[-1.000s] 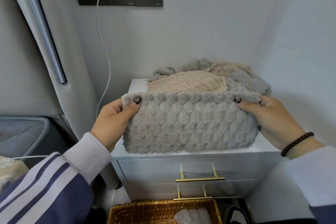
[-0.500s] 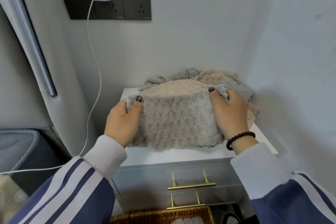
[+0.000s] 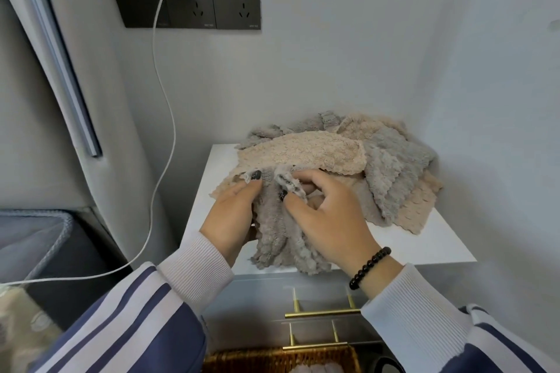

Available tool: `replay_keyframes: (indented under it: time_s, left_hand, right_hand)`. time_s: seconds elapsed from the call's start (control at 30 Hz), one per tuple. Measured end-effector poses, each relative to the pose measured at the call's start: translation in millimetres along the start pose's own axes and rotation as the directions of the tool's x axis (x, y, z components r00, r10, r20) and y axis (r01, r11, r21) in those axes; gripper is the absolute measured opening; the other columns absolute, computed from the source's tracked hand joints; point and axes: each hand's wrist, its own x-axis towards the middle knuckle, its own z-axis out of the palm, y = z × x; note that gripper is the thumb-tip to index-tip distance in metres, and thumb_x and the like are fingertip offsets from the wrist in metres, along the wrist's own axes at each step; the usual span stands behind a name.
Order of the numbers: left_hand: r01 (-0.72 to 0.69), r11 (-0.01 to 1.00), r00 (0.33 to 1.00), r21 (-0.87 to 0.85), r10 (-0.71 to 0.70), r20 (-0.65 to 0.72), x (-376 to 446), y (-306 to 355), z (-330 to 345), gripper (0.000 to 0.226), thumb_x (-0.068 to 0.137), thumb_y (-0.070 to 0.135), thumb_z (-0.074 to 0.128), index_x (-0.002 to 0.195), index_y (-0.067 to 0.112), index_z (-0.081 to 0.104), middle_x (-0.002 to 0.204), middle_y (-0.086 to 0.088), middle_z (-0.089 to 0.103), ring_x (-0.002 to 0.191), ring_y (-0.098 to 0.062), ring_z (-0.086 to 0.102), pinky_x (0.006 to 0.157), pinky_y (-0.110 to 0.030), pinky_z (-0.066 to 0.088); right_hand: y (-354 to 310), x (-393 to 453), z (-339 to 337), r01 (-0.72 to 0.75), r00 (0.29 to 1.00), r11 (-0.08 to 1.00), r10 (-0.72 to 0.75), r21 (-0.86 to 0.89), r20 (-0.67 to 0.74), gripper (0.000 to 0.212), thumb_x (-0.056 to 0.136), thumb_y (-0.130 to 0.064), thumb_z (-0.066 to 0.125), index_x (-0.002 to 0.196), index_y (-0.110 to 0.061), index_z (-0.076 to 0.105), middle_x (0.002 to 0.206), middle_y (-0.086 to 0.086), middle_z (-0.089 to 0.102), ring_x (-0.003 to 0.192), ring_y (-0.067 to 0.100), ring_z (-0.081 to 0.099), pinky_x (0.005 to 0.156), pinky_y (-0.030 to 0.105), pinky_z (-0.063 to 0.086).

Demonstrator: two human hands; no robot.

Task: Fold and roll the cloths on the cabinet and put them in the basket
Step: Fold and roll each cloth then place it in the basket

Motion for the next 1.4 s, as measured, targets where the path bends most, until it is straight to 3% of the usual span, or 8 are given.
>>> replay_keyframes:
  time_s: [0.27, 0.43, 0.57, 0.67, 0.9, 1.1, 1.23, 1.4]
  left_hand:
    - [-0.004, 1.000, 0.983, 0.019, 0.001, 0.185, -2, 0, -12, 0.041, 0.097, 0.045, 0.039, 0.114, 0.019, 0.066, 0.108, -0.005, 0.072, 0.101, -0.023, 0.068, 0.092, -0.043, 0.051]
    - [-0.099, 0.992, 0.986, 0.084, 0.086, 0.145, -6, -1, -20, 0.031, 0.080, 0.037, 0.062, 0.098, 0.012, 0.066, 0.081, -0.007, 0.072, 0.067, -0.017, 0.067, 0.060, -0.029, 0.050]
    - [-0.072, 0.997, 0.997, 0.011, 0.072, 0.033, -5, -4, -29, 0.013, 0.094, 0.020, 0.054, 0.091, 0.013, 0.065, 0.079, -0.003, 0.072, 0.069, -0.017, 0.066, 0.063, -0.029, 0.050]
    - [-0.046, 0.994, 0.998, -0.096, 0.051, 0.046, -8, -2, -37, 0.021, 0.096, 0.021, 0.049, 0.101, 0.011, 0.067, 0.093, -0.005, 0.074, 0.082, -0.020, 0.069, 0.074, -0.032, 0.053]
    - [0.008, 0.978, 0.999, -0.208, 0.001, 0.045, -14, 4, -49, 0.030, 0.096, 0.026, 0.046, 0.106, 0.006, 0.067, 0.102, -0.007, 0.072, 0.091, -0.023, 0.069, 0.078, -0.034, 0.051]
    - [-0.226, 0.951, 0.974, 0.209, 0.219, 0.059, -11, 8, -62, 0.023, 0.079, 0.026, 0.074, 0.101, 0.024, 0.069, 0.080, 0.003, 0.071, 0.073, -0.013, 0.062, 0.064, -0.027, 0.046]
    - [-0.283, 0.875, 0.944, 0.393, 0.181, 0.276, -12, -1, -58, 0.057, 0.058, 0.052, 0.079, 0.106, 0.024, 0.066, 0.090, -0.002, 0.073, 0.081, -0.031, 0.066, 0.079, -0.038, 0.056]
    - [-0.426, 0.769, 0.897, 0.476, 0.292, 0.331, -13, -14, -51, 0.048, 0.069, 0.065, 0.063, 0.081, 0.018, 0.064, 0.086, -0.018, 0.066, 0.077, -0.036, 0.061, 0.075, -0.052, 0.051]
  right_hand:
    - [6, -3, 9, 0.052, 0.991, 0.998, -0.055, 0.025, 0.124, 0.036, 0.087, -0.022, 0.062, 0.123, -0.026, 0.061, 0.094, -0.010, 0.061, 0.068, 0.017, 0.063, 0.068, 0.029, 0.053]
    - [7, -4, 8, 0.007, 0.966, 0.991, -0.041, 0.134, 0.253, 0.050, 0.089, 0.005, 0.047, 0.127, -0.027, 0.056, 0.105, -0.004, 0.063, 0.073, 0.013, 0.069, 0.068, 0.030, 0.057]
    - [7, 0, 5, 0.074, 0.996, 0.995, -0.077, 0.073, 0.033, 0.043, 0.086, 0.002, 0.057, 0.114, -0.030, 0.057, 0.101, -0.011, 0.063, 0.077, 0.006, 0.063, 0.066, 0.017, 0.052]
    - [11, 9, 1, -0.083, 0.995, 0.994, 0.087, 0.076, -0.056, 0.042, 0.084, -0.017, 0.069, 0.118, -0.031, 0.049, 0.111, -0.016, 0.055, 0.090, -0.002, 0.057, 0.078, 0.015, 0.048]
    - [12, 7, 7, -0.521, 0.848, 0.685, 0.350, 0.509, 0.398, 0.034, 0.076, -0.027, 0.071, 0.102, -0.006, 0.067, 0.096, 0.009, 0.074, 0.089, 0.022, 0.071, 0.085, 0.036, 0.056]
    - [6, 7, -6, -0.227, 0.914, 0.971, 0.185, 0.080, 0.361, 0.029, 0.076, -0.029, 0.078, 0.102, -0.024, 0.068, 0.092, -0.011, 0.073, 0.082, 0.004, 0.070, 0.072, 0.021, 0.055]
    - [2, -2, -4, -0.091, 0.874, 0.991, 0.126, -0.097, 0.469, 0.030, 0.074, -0.036, 0.079, 0.101, -0.027, 0.069, 0.093, -0.011, 0.073, 0.084, 0.004, 0.068, 0.078, 0.028, 0.056]
    - [2, 0, -12, -0.080, 0.830, 0.968, 0.198, -0.239, 0.521, 0.051, 0.065, -0.054, 0.078, 0.106, -0.025, 0.067, 0.095, -0.008, 0.072, 0.085, 0.010, 0.068, 0.081, 0.034, 0.056]
